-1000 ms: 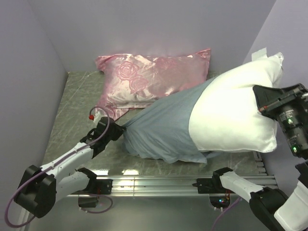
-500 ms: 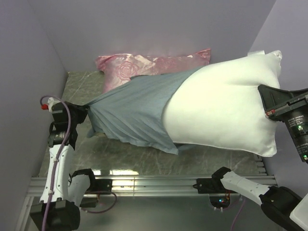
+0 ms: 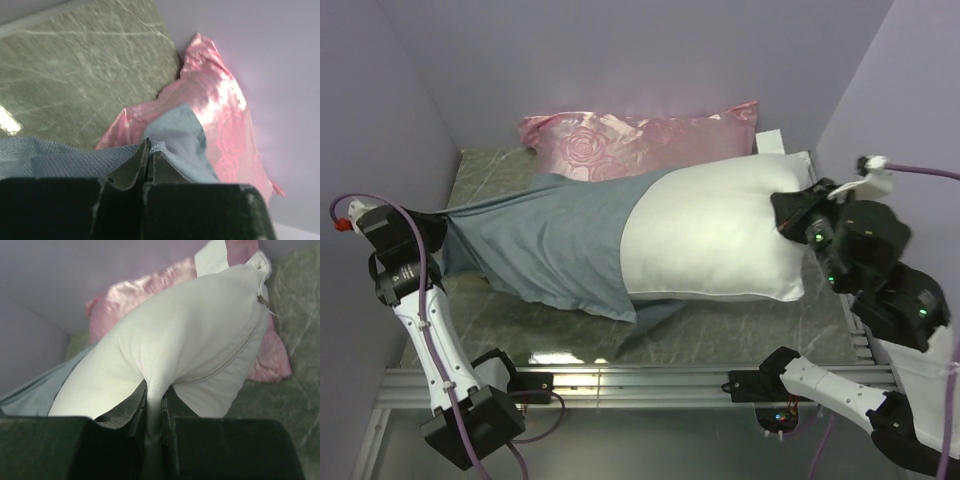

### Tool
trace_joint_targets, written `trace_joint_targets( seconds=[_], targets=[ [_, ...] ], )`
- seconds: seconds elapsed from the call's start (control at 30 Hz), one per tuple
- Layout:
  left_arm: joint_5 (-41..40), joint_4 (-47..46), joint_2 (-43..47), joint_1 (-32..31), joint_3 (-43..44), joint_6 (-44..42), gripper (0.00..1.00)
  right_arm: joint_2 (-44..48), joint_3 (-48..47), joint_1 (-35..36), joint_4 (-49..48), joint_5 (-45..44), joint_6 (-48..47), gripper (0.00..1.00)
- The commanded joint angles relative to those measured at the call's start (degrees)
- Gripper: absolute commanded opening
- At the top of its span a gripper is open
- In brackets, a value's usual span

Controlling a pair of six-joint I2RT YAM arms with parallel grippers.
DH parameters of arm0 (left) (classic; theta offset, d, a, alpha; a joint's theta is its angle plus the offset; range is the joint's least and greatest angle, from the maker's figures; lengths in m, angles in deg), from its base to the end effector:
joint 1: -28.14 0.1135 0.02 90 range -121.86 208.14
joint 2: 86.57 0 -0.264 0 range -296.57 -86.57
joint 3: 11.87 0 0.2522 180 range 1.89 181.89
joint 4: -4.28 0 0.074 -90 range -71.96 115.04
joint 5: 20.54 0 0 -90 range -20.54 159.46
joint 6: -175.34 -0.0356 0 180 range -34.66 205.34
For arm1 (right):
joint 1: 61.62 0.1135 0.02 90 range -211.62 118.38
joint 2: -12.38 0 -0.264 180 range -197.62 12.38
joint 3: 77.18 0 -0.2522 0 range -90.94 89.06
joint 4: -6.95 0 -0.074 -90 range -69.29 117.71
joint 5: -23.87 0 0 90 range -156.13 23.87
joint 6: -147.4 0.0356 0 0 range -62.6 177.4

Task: Remove the pillowcase from the pillow

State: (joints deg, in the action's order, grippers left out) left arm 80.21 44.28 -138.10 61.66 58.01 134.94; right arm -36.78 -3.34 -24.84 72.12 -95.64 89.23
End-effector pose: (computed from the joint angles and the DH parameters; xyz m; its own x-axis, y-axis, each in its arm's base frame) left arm 0.1674 0.1029 0.3594 0.1037 -0.8287 -0.5500 -0.4922 0.4377 -0.7524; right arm 0.0815 0.0390 0.5098 -0.1656 0.4493 -0.8779 -0.0509 0.8851 0.4626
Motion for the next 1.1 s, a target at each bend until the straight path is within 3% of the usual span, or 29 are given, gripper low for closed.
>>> trace_joint_targets(
  seconds=[0.0, 0.13, 0.23, 0.33, 0.4, 0.43, 0.47, 0.5, 0.6, 0.77, 0.83, 0.87, 0.93, 0.97, 1.0, 1.07],
  targets=[
    [3.1, -4.1, 2.7, 0.6, 0.7, -2.8, 0.01, 2.1, 7.2, -0.5, -11.4, -0.4, 4.1, 0.0],
    [0.4, -0.9, 6.3, -3.7, 4.7, -6.1, 0.0, 3.9, 17.3, -0.5, -13.7, 6.2, 6.4, 0.0],
    [3.7, 0.6, 8.3, -4.5, 5.5, -6.8, 0.0, 5.2, 24.0, -0.5, -15.6, 6.9, 6.2, 0.0],
    [9.2, -2.9, 10.1, -4.5, -2.5, -3.4, 0.01, 4.6, 27.7, -0.6, -16.2, 7.0, 6.7, 0.05],
    [7.7, -2.9, 10.7, -4.5, -8.0, -2.6, 0.01, 4.6, 31.2, -0.6, -17.3, 8.1, 7.3, 0.18],
    [6.1, -2.7, 11.3, -4.5, -9.3, -3.0, 0.1, 5.0, 33.6, -0.6, -17.2, 8.4, 7.5, 0.24],
    [4.6, -2.6, 12.8, -4.6, -10.9, -4.6, 0.39, 5.2, 34.8, -0.6, -16.9, 8.4, 7.6, 0.35],
    [3.2, -3.0, 13.6, -4.5, -11.4, -5.4, 0.55, 5.7, 36.0, -0.5, -16.7, 8.3, 8.0, 0.41],
    [-3.4, -1.7, 13.7, -4.6, -7.2, -8.5, 0.83, 8.6, 40.6, -0.6, -16.4, 7.1, 9.0, 0.61],
    [-7.9, 0.6, 9.7, -5.0, 4.3, -10.0, 0.86, 9.6, 40.6, -1.2, -11.2, 2.6, 10.4, 0.77],
    [-6.0, -0.5, 7.9, -6.2, 7.4, -11.8, 0.86, 9.3, 40.1, -1.7, -10.1, 1.6, 10.7, 0.79],
    [-1.1, -1.2, 4.8, -7.0, 10.4, -12.3, 0.86, 9.3, 40.2, -2.1, -10.2, 2.4, 10.8, 0.8],
    [3.7, -1.5, 0.8, -12.8, 13.6, -14.0, 0.86, 9.1, 39.7, -2.4, -10.6, 3.1, 10.7, 0.8],
    [2.2, 0.6, -3.6, -16.5, 17.7, -15.1, 0.86, 8.8, 39.3, -2.4, -10.5, 4.0, 10.7, 0.81],
    [0.3, 2.0, -5.9, -24.9, 19.9, -16.3, 0.86, 8.5, 39.0, -2.4, -11.1, 4.8, 10.3, 0.82],
    [-3.7, 5.2, -12.0, -32.3, 24.5, -19.7, 0.86, 7.5, 38.3, -2.4, -13.2, 6.9, 8.3, 0.82]
  ],
)
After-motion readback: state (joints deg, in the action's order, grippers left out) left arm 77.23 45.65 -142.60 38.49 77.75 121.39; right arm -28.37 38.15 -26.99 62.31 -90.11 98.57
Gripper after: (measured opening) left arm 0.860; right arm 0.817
